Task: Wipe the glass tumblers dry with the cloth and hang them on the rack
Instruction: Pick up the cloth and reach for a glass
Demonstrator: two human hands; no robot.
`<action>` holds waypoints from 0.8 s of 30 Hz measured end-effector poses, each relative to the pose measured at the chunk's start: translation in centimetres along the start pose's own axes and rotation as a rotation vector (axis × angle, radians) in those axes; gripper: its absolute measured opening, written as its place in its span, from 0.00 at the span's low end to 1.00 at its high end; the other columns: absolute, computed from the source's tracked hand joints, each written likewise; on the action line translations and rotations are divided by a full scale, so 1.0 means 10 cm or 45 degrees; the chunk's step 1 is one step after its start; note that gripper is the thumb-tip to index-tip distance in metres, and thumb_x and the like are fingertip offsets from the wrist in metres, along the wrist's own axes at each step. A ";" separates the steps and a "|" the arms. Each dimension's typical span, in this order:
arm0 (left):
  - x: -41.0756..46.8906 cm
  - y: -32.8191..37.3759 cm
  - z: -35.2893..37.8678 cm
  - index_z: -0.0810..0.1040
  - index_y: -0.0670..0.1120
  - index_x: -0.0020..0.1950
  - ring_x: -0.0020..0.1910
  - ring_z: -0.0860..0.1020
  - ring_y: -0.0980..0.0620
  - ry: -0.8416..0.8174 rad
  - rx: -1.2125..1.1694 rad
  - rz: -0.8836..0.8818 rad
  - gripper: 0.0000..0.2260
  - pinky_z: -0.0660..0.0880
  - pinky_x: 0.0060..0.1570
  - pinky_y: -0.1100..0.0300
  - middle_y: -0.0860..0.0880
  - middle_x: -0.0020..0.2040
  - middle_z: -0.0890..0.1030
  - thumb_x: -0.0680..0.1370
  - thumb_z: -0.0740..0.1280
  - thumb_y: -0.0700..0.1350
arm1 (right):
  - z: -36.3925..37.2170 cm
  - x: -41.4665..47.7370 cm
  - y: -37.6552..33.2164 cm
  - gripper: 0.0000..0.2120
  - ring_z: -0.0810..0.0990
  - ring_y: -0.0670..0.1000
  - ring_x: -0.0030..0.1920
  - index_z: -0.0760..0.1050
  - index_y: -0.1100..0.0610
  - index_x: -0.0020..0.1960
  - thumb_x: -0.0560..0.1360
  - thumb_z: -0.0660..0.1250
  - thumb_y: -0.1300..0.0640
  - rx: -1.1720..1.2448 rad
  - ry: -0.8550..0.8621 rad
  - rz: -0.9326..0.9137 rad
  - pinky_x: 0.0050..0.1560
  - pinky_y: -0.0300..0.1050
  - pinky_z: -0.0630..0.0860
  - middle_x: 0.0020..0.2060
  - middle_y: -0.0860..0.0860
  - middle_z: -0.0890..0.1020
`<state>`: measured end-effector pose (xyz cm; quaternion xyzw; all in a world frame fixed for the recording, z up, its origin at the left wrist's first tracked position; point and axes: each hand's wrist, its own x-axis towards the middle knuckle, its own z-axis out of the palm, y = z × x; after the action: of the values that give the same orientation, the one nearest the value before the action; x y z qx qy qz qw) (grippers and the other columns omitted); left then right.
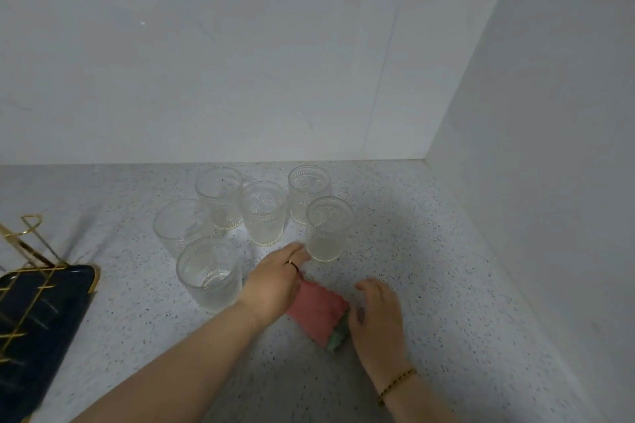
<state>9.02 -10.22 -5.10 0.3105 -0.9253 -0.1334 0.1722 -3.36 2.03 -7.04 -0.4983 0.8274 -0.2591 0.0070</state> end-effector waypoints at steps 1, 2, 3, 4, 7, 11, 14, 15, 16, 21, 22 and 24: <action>-0.07 -0.05 -0.01 0.80 0.45 0.52 0.49 0.80 0.50 0.003 -0.035 0.089 0.14 0.76 0.47 0.61 0.48 0.51 0.82 0.67 0.69 0.36 | 0.02 -0.03 0.01 0.15 0.80 0.51 0.47 0.76 0.55 0.46 0.61 0.74 0.61 0.002 0.076 -0.129 0.50 0.42 0.77 0.43 0.50 0.81; -0.13 -0.08 -0.01 0.81 0.46 0.48 0.48 0.78 0.53 -0.059 -0.054 0.166 0.12 0.75 0.49 0.62 0.50 0.47 0.83 0.67 0.65 0.37 | 0.01 -0.06 -0.01 0.11 0.79 0.48 0.45 0.74 0.52 0.44 0.63 0.70 0.58 0.029 0.079 -0.260 0.48 0.39 0.77 0.40 0.49 0.82; -0.20 -0.11 0.01 0.81 0.48 0.47 0.49 0.76 0.55 -0.148 -0.009 0.240 0.14 0.72 0.52 0.63 0.52 0.46 0.83 0.67 0.60 0.40 | 0.01 -0.09 -0.05 0.07 0.77 0.45 0.45 0.73 0.50 0.43 0.65 0.64 0.54 0.046 0.014 -0.370 0.49 0.37 0.75 0.40 0.46 0.82; -0.26 -0.14 0.02 0.82 0.50 0.47 0.51 0.76 0.57 -0.274 0.042 0.283 0.16 0.70 0.56 0.63 0.54 0.47 0.83 0.65 0.58 0.43 | -0.01 -0.13 -0.07 0.07 0.77 0.43 0.46 0.73 0.48 0.43 0.66 0.60 0.50 0.050 -0.098 -0.443 0.51 0.36 0.73 0.40 0.44 0.82; -0.34 -0.14 0.02 0.83 0.58 0.46 0.49 0.80 0.64 -0.508 0.245 0.290 0.17 0.72 0.56 0.67 0.61 0.48 0.83 0.59 0.65 0.50 | 0.02 -0.21 -0.13 0.17 0.81 0.40 0.46 0.80 0.46 0.40 0.65 0.54 0.45 -0.062 -0.345 -0.472 0.55 0.36 0.72 0.43 0.39 0.83; -0.31 -0.19 0.09 0.84 0.58 0.42 0.43 0.82 0.64 -0.492 0.331 0.311 0.25 0.76 0.48 0.68 0.61 0.44 0.84 0.46 0.80 0.50 | 0.08 -0.19 -0.14 0.18 0.81 0.39 0.45 0.81 0.46 0.38 0.64 0.52 0.46 -0.076 -0.416 -0.430 0.53 0.36 0.73 0.42 0.39 0.83; -0.31 -0.12 0.08 0.84 0.59 0.38 0.38 0.82 0.65 -0.435 0.357 0.311 0.20 0.75 0.44 0.70 0.62 0.40 0.84 0.48 0.75 0.46 | 0.08 -0.16 -0.18 0.17 0.81 0.37 0.42 0.80 0.45 0.34 0.63 0.52 0.49 -0.060 -0.393 -0.382 0.48 0.32 0.75 0.39 0.37 0.82; -0.32 -0.08 0.06 0.83 0.59 0.37 0.38 0.81 0.65 -0.429 0.349 0.294 0.19 0.75 0.43 0.71 0.62 0.39 0.83 0.48 0.73 0.46 | 0.08 -0.16 -0.20 0.16 0.81 0.37 0.41 0.79 0.45 0.34 0.63 0.51 0.49 -0.054 -0.396 -0.372 0.47 0.32 0.75 0.38 0.37 0.82; -0.33 -0.05 0.07 0.83 0.60 0.36 0.37 0.81 0.65 -0.406 0.330 0.278 0.18 0.75 0.42 0.72 0.63 0.38 0.83 0.48 0.73 0.47 | 0.10 -0.15 -0.20 0.16 0.81 0.37 0.41 0.79 0.45 0.33 0.63 0.52 0.50 -0.044 -0.397 -0.369 0.47 0.32 0.75 0.38 0.37 0.82; -0.35 -0.14 0.22 0.84 0.57 0.36 0.37 0.82 0.64 -0.250 0.343 0.320 0.25 0.75 0.41 0.72 0.61 0.38 0.84 0.41 0.80 0.45 | 0.28 -0.19 -0.09 0.15 0.82 0.40 0.41 0.79 0.47 0.35 0.62 0.53 0.52 0.004 -0.181 -0.439 0.47 0.34 0.75 0.38 0.40 0.83; -0.35 -0.16 0.22 0.84 0.57 0.37 0.37 0.81 0.64 -0.237 0.348 0.313 0.22 0.75 0.41 0.72 0.61 0.38 0.84 0.44 0.79 0.45 | 0.29 -0.19 -0.07 0.15 0.82 0.41 0.41 0.79 0.48 0.35 0.62 0.53 0.52 0.007 -0.148 -0.450 0.46 0.34 0.76 0.39 0.40 0.83; -0.38 -0.12 0.21 0.84 0.58 0.39 0.38 0.81 0.65 -0.214 0.375 0.305 0.20 0.74 0.42 0.72 0.62 0.40 0.84 0.49 0.76 0.45 | 0.32 -0.21 -0.05 0.15 0.82 0.41 0.41 0.79 0.48 0.36 0.62 0.54 0.51 -0.017 -0.095 -0.491 0.45 0.35 0.76 0.39 0.40 0.83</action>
<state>11.68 -8.43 -8.28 0.2080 -0.9762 -0.0007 0.0618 -0.98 2.28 -10.08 -0.6568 0.7175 -0.2316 -0.0154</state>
